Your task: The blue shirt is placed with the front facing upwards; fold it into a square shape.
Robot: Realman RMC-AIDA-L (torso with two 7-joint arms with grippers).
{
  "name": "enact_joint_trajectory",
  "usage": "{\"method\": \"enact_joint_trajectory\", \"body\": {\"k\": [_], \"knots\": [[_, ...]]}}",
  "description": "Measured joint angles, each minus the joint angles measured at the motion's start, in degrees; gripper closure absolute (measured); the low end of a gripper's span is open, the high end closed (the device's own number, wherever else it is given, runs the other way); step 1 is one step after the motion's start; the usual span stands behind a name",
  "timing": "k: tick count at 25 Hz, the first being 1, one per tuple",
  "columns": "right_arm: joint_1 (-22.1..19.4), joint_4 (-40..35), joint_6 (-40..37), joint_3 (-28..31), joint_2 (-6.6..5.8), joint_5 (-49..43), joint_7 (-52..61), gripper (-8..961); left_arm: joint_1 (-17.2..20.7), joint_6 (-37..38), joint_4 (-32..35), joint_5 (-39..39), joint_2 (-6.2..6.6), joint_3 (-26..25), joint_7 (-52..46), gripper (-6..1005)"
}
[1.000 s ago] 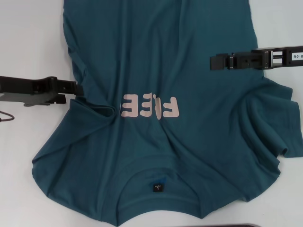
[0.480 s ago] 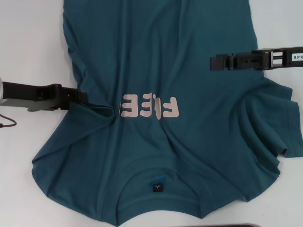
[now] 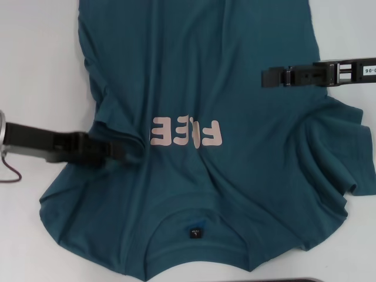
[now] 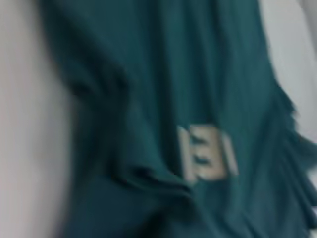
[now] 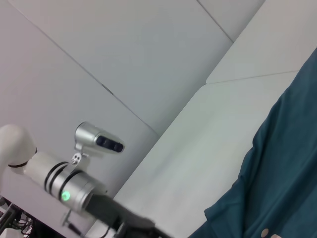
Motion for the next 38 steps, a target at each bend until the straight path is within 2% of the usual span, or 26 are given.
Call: {"method": "enact_joint_trajectory", "body": {"k": [3, 8, 14, 18, 29, 36, 38], "knots": [[0.0, 0.0, 0.0, 0.0, 0.0, 0.0, -0.04, 64, -0.2, 2.96, -0.36, -0.52, -0.13, -0.09, 1.12, 346], [0.0, 0.0, 0.0, 0.0, -0.13, 0.0, -0.15, 65, 0.09, -2.26, -0.82, -0.27, 0.15, -3.62, 1.27, 349], [-0.07, 0.0, 0.0, 0.0, -0.17, -0.01, -0.13, 66, 0.09, -5.83, -0.16, 2.25, 0.2, -3.62, 1.28, 352], [-0.08, 0.0, 0.0, 0.01, -0.18, -0.01, -0.13, 66, -0.26, -2.79, 0.46, 4.97, 0.2, -3.65, 1.42, 352], [-0.08, 0.0, 0.14, 0.09, -0.47, -0.01, -0.3, 67, 1.02, 9.08, 0.04, 4.73, 0.03, -4.5, 5.34, 350], [-0.21, 0.0, 0.24, 0.09, -0.53, -0.03, -0.5, 68, -0.97, 6.14, -0.11, 3.84, 0.01, -10.39, 6.21, 351], [-0.28, 0.22, 0.25, 0.09, -0.53, -0.05, -0.49, 68, -1.56, 4.97, 0.17, 3.67, -0.16, -10.44, 6.35, 352]]}}
